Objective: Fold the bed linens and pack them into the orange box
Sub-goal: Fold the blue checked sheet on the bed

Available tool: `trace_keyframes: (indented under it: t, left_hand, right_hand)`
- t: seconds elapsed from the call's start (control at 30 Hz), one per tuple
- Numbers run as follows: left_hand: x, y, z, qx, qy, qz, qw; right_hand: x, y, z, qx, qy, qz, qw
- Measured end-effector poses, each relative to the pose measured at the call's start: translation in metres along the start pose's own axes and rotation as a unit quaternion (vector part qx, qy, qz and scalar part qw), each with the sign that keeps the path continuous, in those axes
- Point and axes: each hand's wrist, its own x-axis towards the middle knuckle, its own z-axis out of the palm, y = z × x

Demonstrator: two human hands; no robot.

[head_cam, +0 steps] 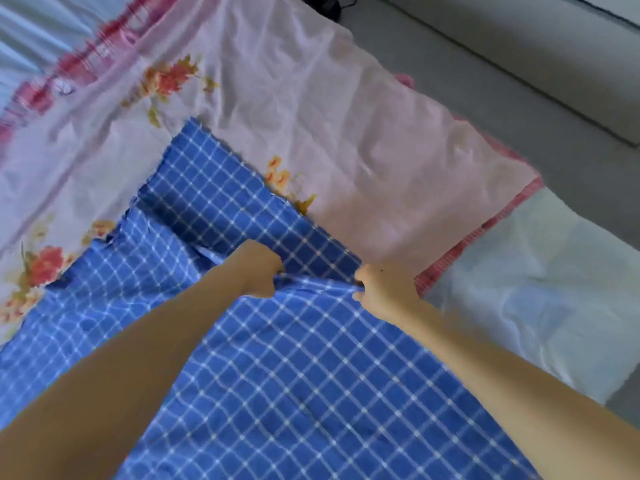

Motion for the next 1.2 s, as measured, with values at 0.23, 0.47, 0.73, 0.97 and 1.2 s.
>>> trace_keyframes:
  t: [0.23,0.47,0.73,0.97,1.2]
  left_hand:
    - [-0.021,-0.161,0.016,0.111,0.041,-0.147,0.982]
    - [-0.025,-0.217,0.029,0.084,0.177,-0.139,0.971]
    - [-0.051,-0.159,0.107,-0.191,-0.069,-0.219,0.954]
    - [-0.038,-0.187,0.130,-0.311,0.203,-0.303,0.878]
    - [0.035,-0.209,0.094,-0.336,0.179,-0.139,0.914]
  right_hand:
    - [0.029,-0.007,-0.022,-0.125,-0.079,-0.005,0.989]
    - [0.065,-0.055,-0.035,-0.090,-0.148,-0.021,0.985]
    - [0.153,-0.160,-0.015,0.005,-0.015,-0.087,0.996]
    - [0.191,-0.178,-0.031,-0.005,-0.130,-0.142,0.981]
    - [0.206,-0.141,-0.072,0.012,-0.065,-0.050,0.997]
